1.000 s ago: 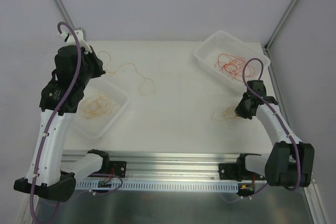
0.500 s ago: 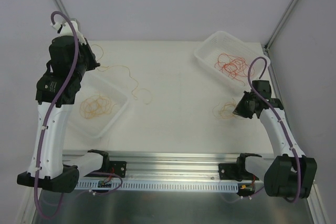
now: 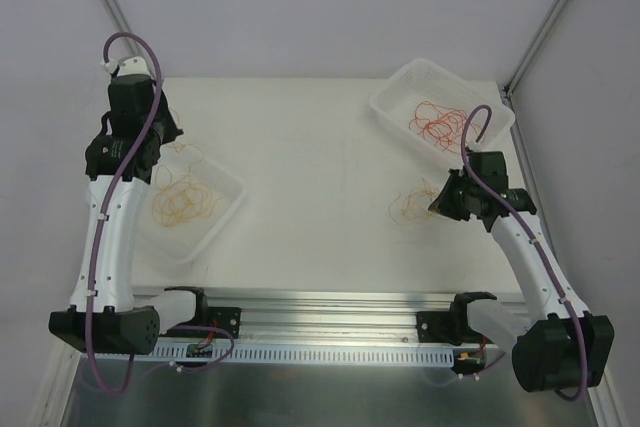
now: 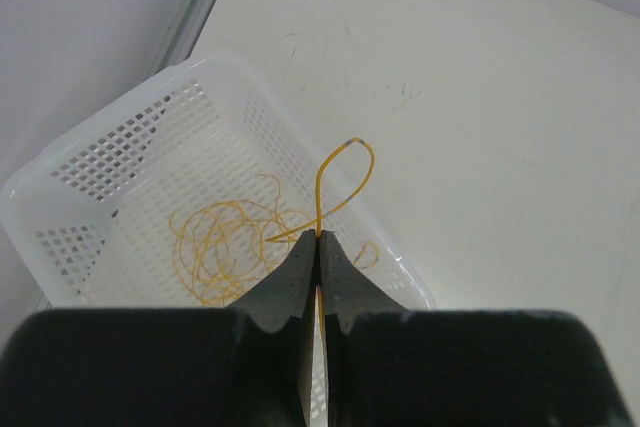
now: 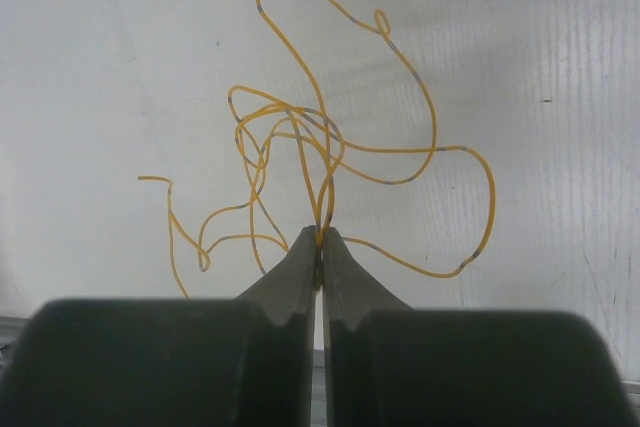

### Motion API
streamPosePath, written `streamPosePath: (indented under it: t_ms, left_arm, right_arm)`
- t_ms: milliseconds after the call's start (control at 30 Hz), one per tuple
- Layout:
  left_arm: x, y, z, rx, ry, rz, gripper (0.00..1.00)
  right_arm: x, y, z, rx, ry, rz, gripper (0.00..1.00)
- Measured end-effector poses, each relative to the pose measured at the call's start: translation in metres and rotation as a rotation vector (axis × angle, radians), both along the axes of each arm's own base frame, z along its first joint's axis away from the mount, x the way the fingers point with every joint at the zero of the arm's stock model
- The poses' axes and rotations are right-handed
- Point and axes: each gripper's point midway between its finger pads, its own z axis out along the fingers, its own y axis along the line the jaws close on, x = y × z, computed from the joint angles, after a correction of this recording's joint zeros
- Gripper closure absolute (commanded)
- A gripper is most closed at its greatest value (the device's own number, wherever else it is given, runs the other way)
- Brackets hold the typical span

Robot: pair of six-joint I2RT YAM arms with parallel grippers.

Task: Untangle the cables

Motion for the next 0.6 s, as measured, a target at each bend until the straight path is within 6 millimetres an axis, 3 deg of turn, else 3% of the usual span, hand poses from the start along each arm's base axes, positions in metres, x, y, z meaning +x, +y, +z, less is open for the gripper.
streamPosePath:
  t_ms: [67,133,200,267,300,367,433,600]
  left_arm:
    - [0.002,0.005,-0.005,0.000,-0.004,0.014,1.00]
    - [0.002,0.015,-0.023,0.000,0.025,0.046,1.00]
    - [-0.001,0.025,-0.047,-0.002,0.078,0.075,0.82]
    - [-0.006,0.031,-0.078,-0.001,0.152,0.092,0.56]
    - [-0.008,0.032,-0.091,-0.004,0.187,0.093,0.32]
    - [-0.011,0.029,-0.107,-0.015,0.228,0.080,0.16]
    - [-0.011,0.024,-0.111,-0.035,0.236,0.055,0.06]
    - [-0.007,-0.009,-0.104,-0.136,0.179,-0.081,0.04]
  right_arm:
    - [0.000,0.004,0.000,0.000,-0.003,0.015,0.99]
    - [-0.002,0.008,0.000,-0.001,-0.001,0.034,0.99]
    - [-0.003,0.013,-0.001,-0.002,0.003,0.055,0.99]
    - [-0.005,0.020,-0.004,-0.007,0.011,0.082,0.99]
    - [-0.006,0.024,-0.005,-0.008,0.015,0.098,0.99]
    - [-0.008,0.030,-0.007,-0.012,0.021,0.123,0.99]
    - [-0.009,0.038,-0.008,-0.014,0.023,0.153,0.99]
    - [-0.002,0.059,-0.013,-0.024,0.023,0.218,0.98]
